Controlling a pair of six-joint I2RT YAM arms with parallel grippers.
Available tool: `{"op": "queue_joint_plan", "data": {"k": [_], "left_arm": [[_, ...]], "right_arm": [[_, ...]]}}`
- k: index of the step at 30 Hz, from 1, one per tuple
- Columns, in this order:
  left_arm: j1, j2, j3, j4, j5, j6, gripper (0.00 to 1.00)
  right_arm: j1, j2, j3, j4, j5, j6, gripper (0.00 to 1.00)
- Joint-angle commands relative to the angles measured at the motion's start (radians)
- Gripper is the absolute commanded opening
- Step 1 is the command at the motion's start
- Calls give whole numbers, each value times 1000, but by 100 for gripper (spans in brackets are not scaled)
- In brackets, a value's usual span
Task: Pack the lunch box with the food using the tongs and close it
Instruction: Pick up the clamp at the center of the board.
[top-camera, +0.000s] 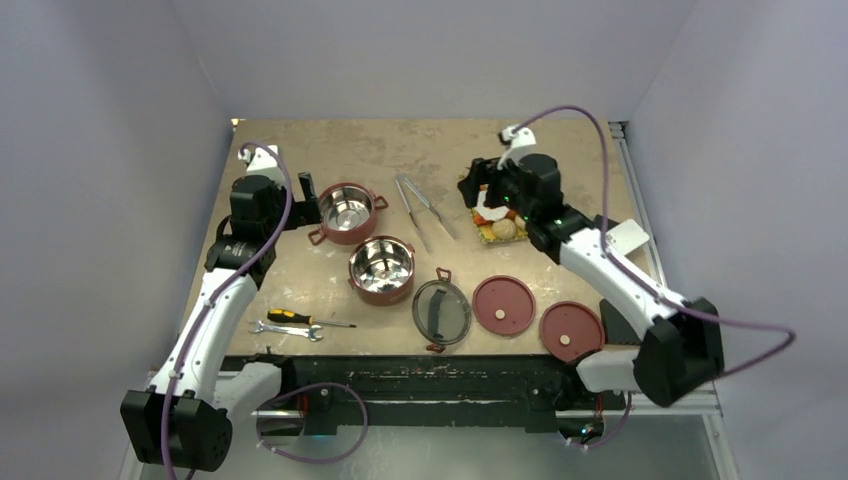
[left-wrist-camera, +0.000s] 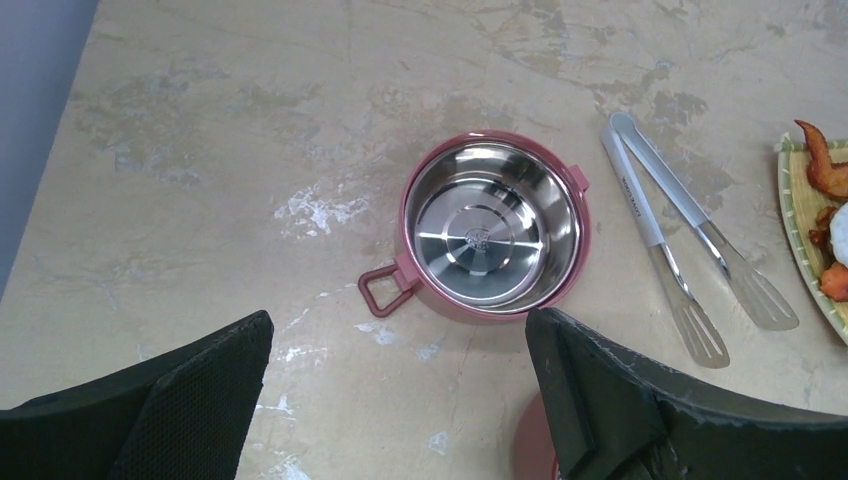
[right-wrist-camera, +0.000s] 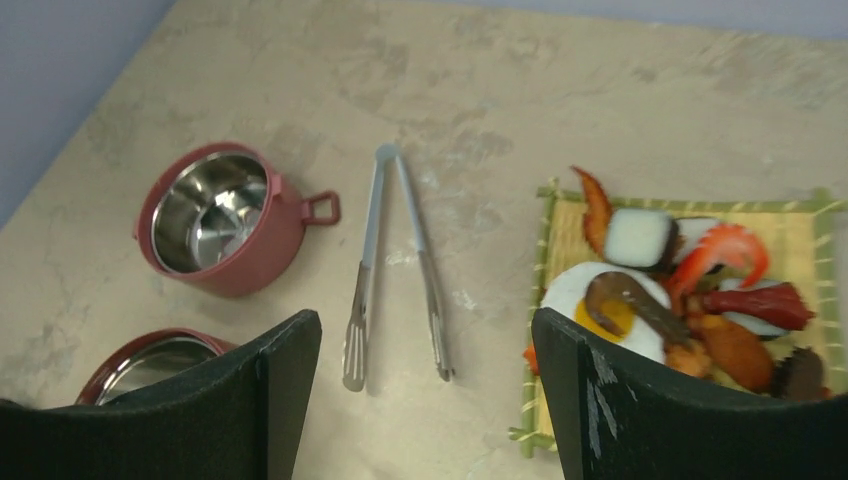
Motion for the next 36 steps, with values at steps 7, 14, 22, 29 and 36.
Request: {"op": "queue_joint_plan", "data": {"k": [7,14,22,29,36], "left_arm": [[13,-33,8,13,-25,-3,99],[13,-25,5,15,-22,-5,99],[13,-5,8,13,17,-6,99],[13,-2,8,12,37,-5,99],[13,-1,8,13,57,-3,99]], "right_arm": [[112,420,356,-154,36,-66,85],[177,688,593,-205,83,-116,89],[221,908,789,-258,161,-159,92],[241,1003,854,-281,179,-190,93],[244,1055,886,-303,210,-191,91]]}}
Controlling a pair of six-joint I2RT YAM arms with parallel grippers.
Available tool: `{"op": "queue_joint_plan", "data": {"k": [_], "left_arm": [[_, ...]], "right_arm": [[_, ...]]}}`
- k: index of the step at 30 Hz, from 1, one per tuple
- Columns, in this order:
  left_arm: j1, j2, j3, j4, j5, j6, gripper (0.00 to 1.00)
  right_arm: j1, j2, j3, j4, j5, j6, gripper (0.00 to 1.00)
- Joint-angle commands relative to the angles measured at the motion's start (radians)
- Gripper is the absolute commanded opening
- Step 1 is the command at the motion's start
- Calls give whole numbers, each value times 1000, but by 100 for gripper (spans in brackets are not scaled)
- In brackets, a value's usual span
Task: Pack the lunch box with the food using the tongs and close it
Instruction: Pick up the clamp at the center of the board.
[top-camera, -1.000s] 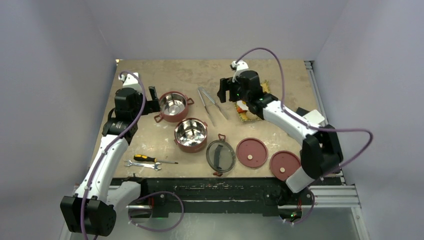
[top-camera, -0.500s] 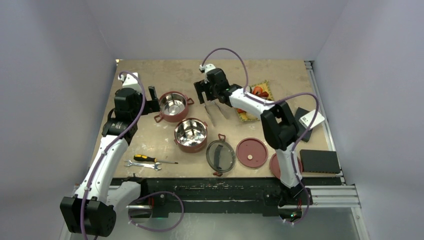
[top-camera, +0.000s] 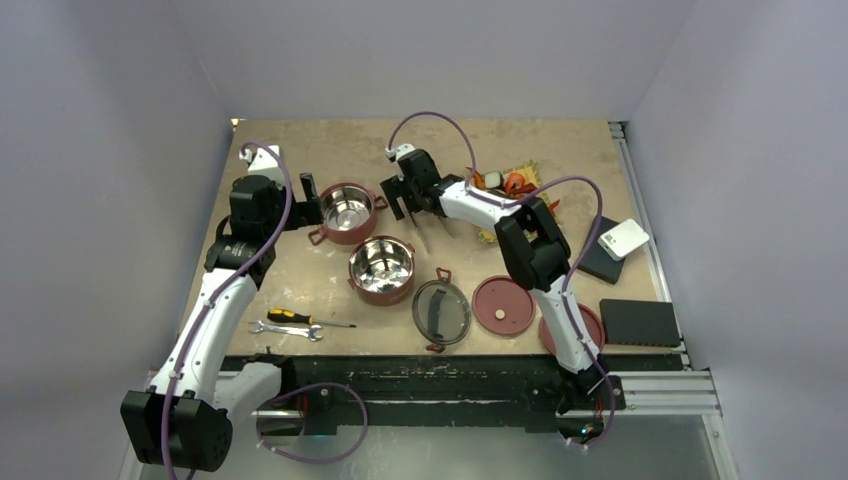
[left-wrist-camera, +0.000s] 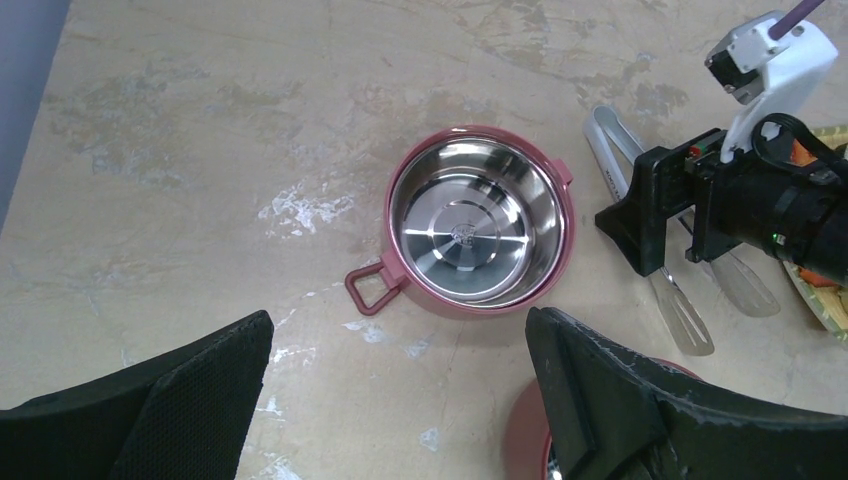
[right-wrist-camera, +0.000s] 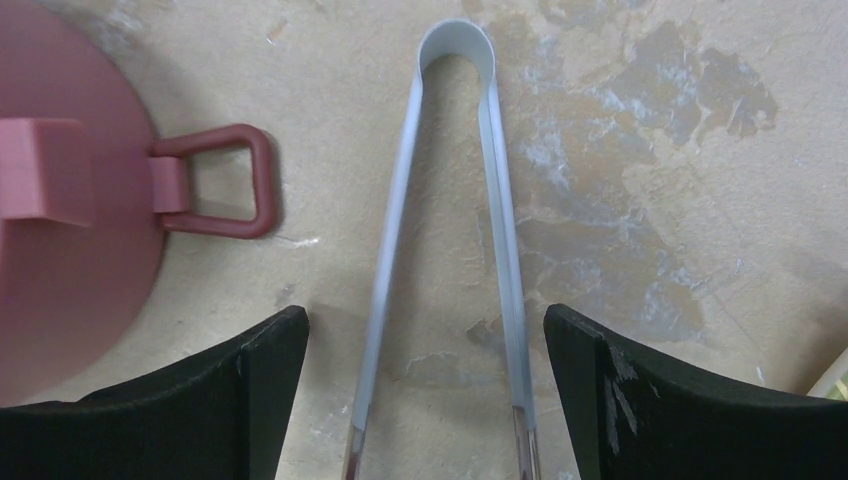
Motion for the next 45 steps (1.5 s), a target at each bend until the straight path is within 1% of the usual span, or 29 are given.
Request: {"op": "queue_joint_plan", "data": {"k": [1,8,9,13,18,20,26,31,34,40,45], "left_arm": [[6,2,8,14,22,-4,99],[5,3,8,14,28,-5,99],[6,3,8,13,28,-5,99],[6,3,8,14,29,-7,99],[6,6,9,12,30,-7,98],[6,7,8,13,30,-8,98],[6,9,8,13,28,-8,98],[6,11,9,11,22,-7,98],[6,11,8,11,15,-6,98],[6,11,7,11,2,-5,98],[6,4,4,16,-1,-5,98]], "right_arm": [[7,-9,43,-12,40,-18,91],[8,31,91,-39,30,-18,91],[7,35,95,-41,28,-12,76],[7,46,105,-45,23,-9,61],[7,34,103,-45,20,-5,55],[7,24,100,-41,23,-2,50],[7,-49,39,14,40,22,47],[7,-185,-78,118,7,56,41],[8,-280,-181,218,5,67,38],[7,-492,-435,476,8,70,39],[7,-647,-634,671,93,53,40]]}}
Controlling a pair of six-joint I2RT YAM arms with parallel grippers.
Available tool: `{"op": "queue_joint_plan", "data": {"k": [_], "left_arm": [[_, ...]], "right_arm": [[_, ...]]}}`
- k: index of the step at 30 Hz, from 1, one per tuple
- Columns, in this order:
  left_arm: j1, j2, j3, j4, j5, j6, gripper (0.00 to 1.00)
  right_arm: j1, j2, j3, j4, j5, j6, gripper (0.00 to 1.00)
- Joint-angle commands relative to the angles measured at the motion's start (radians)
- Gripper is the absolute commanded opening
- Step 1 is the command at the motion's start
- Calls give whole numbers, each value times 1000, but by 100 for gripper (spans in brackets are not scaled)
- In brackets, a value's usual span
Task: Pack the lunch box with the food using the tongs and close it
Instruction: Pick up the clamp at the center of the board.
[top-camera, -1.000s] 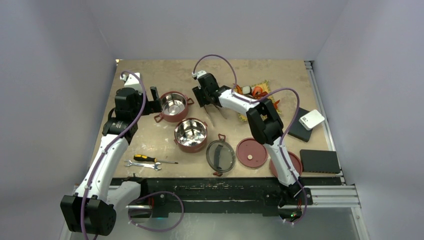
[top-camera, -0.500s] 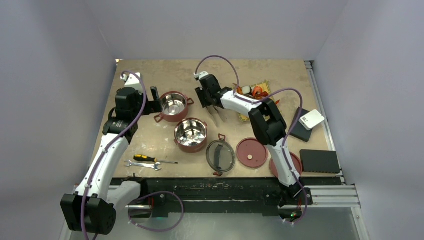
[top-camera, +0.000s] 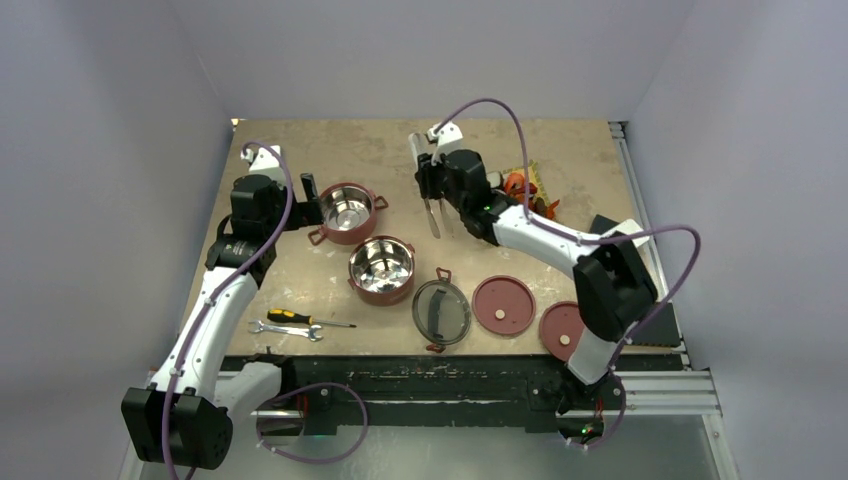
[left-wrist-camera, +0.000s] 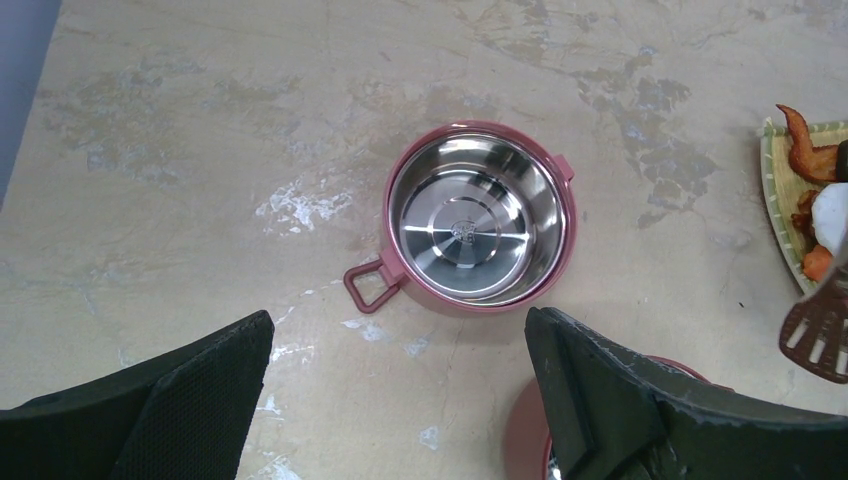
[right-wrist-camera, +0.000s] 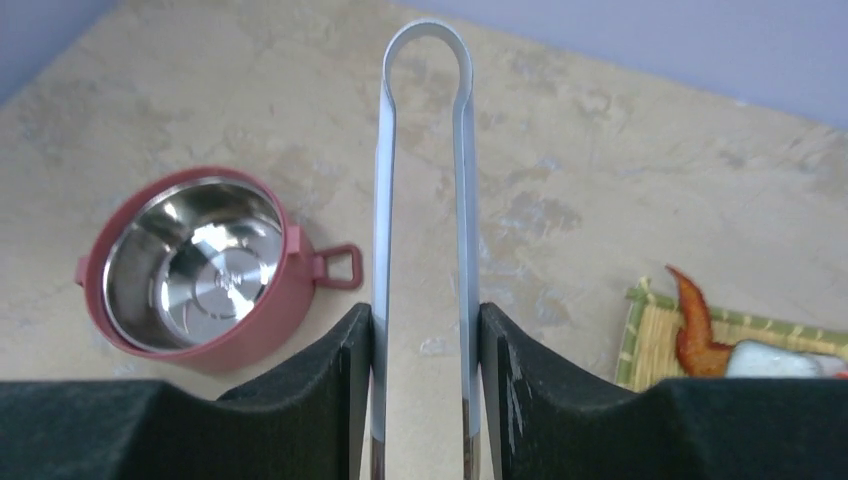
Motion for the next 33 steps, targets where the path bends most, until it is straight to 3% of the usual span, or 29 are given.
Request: {"op": "queue_joint_plan", "data": {"k": [1,7,14,20,21,23,24,29,33], "left_arm": [[6,-7,3,17,-8,-7,98],[6,-11,-1,24,-11,-7,98],[6,-26,-13,44,8,-6,98],[6,-48,-41,115,182,3,97],[5,-48,-43,120,201,4,97],[4,-46,-46,131,256,10,97],[4,-43,-49,147,306,10,97],[-47,-53,-95,314,611,-21,96],[-244,-94,-140,491,595,-29,96]], "right_arm": [[6,-137,-152,270,87,0,40],[7,-330,-390,469,230,0,40],[-4,-426,-486,567,403,0,40],[-38,-445,-514,702,441,0,40],[-50,-440,-514,722,433,0,40],[-79,-430,-499,723,401,-224,40],[-86,-435,-478,687,379,-219,40],[-90,-519,-427,545,221,-21,40],[-82,-599,-454,511,28,132,40]]}}
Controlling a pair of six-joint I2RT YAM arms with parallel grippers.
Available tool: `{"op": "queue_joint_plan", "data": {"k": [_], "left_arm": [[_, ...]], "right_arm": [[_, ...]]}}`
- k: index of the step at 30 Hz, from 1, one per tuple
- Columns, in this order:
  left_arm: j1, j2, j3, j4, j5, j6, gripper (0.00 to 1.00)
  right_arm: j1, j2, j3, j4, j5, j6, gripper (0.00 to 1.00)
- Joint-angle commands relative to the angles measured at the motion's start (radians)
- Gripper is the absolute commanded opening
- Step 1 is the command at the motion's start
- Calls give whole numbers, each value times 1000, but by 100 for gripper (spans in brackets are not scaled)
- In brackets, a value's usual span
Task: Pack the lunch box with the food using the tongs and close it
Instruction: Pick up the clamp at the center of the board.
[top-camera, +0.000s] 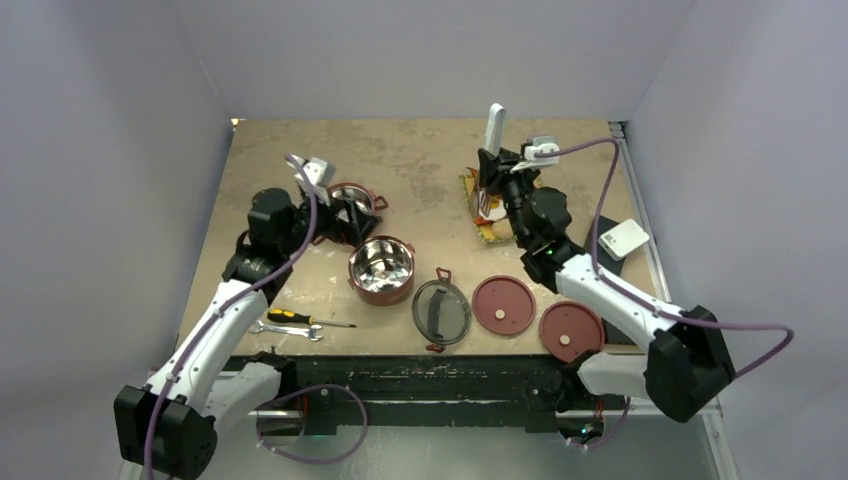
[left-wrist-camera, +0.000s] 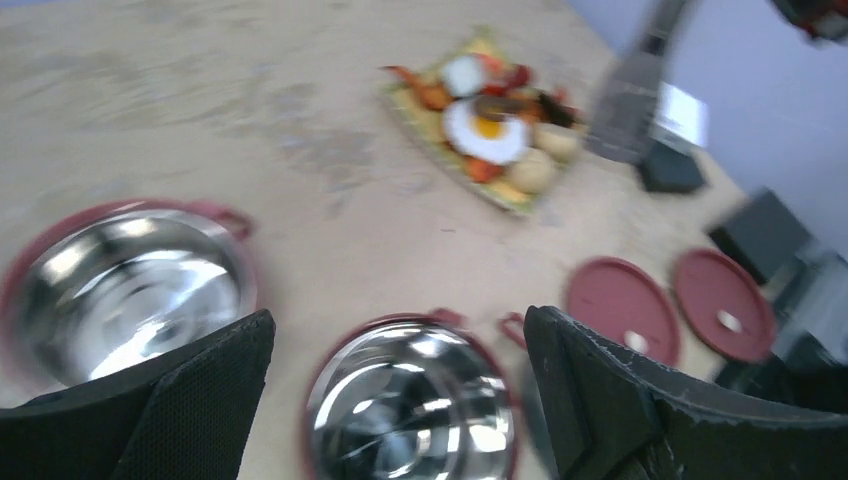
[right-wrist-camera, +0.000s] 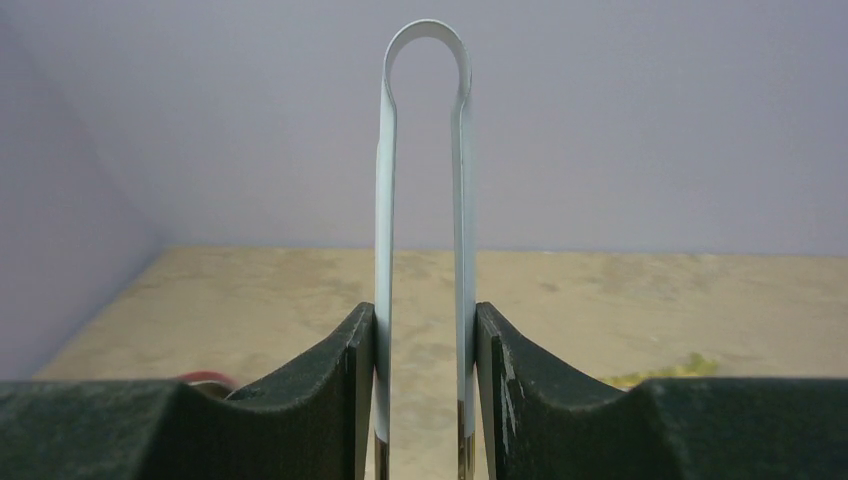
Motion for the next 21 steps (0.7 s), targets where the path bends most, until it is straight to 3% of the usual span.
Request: {"op": "queue_joint_plan", "data": {"k": [1,4,13,21], "left_arm": [[-183,-54,-45,286,123,-54,96],[-261,-18,-51,401,117,-94,96],[-515,198,142,400,-67,36,98],[-581,313,238,420,-141,80,99]], "right_arm": [[15,-123,26,12,-230,191,40],[27,-174,0,4,-284,267,39],[86,-250,-49,-9,-312,356,37],[113,-260,-69,-22,-335,378,37]]}}
